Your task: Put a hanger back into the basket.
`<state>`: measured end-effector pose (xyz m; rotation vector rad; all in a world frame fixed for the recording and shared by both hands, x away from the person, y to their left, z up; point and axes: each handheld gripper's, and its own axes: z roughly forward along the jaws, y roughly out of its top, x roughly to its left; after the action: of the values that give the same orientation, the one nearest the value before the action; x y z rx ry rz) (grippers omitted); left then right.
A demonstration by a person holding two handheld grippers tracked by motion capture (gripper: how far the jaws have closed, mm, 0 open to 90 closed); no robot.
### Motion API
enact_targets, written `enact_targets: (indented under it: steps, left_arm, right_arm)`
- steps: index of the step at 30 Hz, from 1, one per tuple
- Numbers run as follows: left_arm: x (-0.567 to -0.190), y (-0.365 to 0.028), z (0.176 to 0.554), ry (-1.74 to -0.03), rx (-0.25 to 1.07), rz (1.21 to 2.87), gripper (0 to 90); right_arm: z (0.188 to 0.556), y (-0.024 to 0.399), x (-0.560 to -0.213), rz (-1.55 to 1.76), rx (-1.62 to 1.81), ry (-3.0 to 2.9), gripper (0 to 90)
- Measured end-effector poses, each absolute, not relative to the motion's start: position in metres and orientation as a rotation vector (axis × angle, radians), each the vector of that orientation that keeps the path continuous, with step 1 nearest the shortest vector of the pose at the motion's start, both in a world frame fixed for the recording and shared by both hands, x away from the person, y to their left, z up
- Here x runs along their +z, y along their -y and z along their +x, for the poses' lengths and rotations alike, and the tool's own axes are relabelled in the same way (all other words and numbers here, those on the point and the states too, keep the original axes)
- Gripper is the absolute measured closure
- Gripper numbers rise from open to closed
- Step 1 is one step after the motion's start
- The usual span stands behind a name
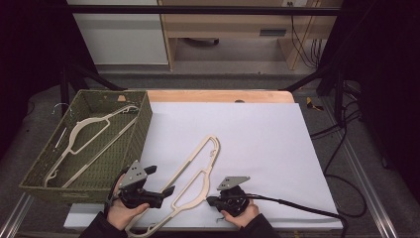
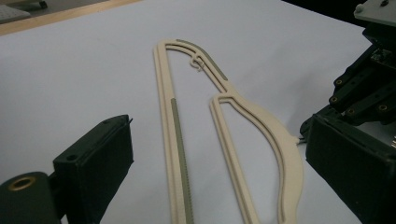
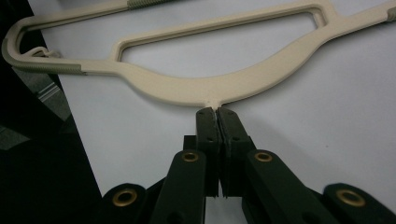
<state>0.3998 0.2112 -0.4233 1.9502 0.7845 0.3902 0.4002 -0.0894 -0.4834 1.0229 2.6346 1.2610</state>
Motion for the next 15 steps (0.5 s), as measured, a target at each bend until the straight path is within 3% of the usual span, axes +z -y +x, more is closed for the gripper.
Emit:
enact_targets:
  steps: [15]
  left_arm:
    - [-0.425, -0.175, 0.391, -0.703, 0.333, 2.052, 8.0]
  right_arm:
    - [0.401, 0.094, -0.464, 0.999, 1.28, -2.582, 89.2]
